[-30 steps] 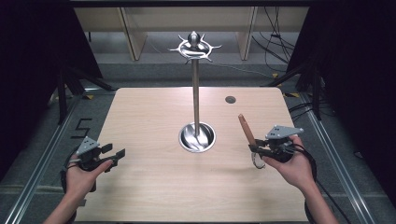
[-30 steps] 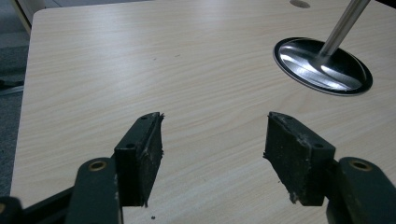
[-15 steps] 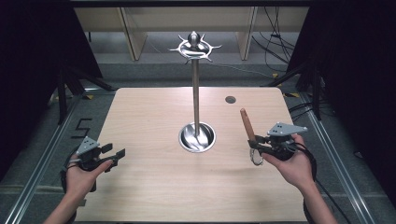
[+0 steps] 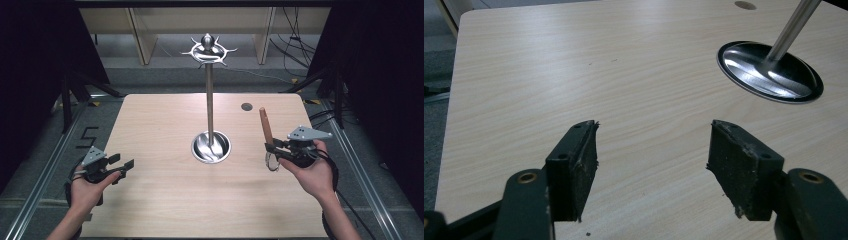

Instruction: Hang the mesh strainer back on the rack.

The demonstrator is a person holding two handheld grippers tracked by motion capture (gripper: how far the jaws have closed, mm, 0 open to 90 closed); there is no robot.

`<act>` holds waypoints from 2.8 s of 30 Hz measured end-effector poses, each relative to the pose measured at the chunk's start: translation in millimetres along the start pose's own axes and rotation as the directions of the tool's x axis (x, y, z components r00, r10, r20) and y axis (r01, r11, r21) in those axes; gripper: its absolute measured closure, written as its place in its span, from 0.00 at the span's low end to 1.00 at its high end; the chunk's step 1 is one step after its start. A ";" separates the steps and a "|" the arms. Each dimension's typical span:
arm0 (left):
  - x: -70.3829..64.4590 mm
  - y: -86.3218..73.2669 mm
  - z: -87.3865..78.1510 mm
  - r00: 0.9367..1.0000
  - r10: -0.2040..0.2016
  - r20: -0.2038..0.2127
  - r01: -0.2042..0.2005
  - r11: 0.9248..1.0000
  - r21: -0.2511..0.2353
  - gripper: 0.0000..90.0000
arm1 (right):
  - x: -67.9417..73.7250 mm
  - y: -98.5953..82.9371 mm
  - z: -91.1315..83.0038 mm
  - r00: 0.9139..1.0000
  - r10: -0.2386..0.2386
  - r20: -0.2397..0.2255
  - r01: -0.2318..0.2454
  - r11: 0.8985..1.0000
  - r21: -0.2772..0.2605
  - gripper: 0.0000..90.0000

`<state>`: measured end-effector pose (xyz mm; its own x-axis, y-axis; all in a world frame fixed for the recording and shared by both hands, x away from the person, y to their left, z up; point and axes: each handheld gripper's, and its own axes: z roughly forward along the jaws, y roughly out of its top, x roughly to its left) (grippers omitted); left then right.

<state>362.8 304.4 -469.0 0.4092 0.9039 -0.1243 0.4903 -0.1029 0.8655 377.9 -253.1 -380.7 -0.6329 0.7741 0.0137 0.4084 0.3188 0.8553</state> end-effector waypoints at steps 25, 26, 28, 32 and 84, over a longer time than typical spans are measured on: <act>0.5 0.3 -0.6 1.000 0.004 -0.004 -0.004 1.000 0.000 0.39 | 6.1 17.4 -0.6 1.000 0.009 0.029 -0.007 0.999 -0.050 0.78; 0.6 0.4 -0.8 1.000 0.001 -0.005 -0.001 1.000 -0.005 0.39 | 5.2 18.3 0.1 1.000 -0.001 0.030 0.003 0.998 -0.062 0.78; 1.0 0.5 -1.0 1.000 0.001 -0.006 -0.001 1.000 -0.007 0.39 | 6.9 19.5 -0.2 0.999 0.023 0.033 -0.020 0.997 -0.071 0.78; 0.5 0.0 -0.4 1.000 -0.003 -0.009 0.003 1.000 -0.006 0.39 | 6.9 22.0 -0.5 0.999 0.018 0.032 -0.016 0.998 -0.067 0.78; 3.1 0.5 -2.1 0.999 -0.002 -0.040 0.001 1.000 -0.017 0.39 | 10.9 53.1 -0.8 0.998 0.031 0.062 -0.023 0.992 -0.122 0.78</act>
<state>362.7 308.0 -467.9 0.3776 0.9198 -0.1064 0.4774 -0.0950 0.8735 392.1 -228.2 -334.8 -0.5784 0.8157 0.0079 0.3398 0.2322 0.9114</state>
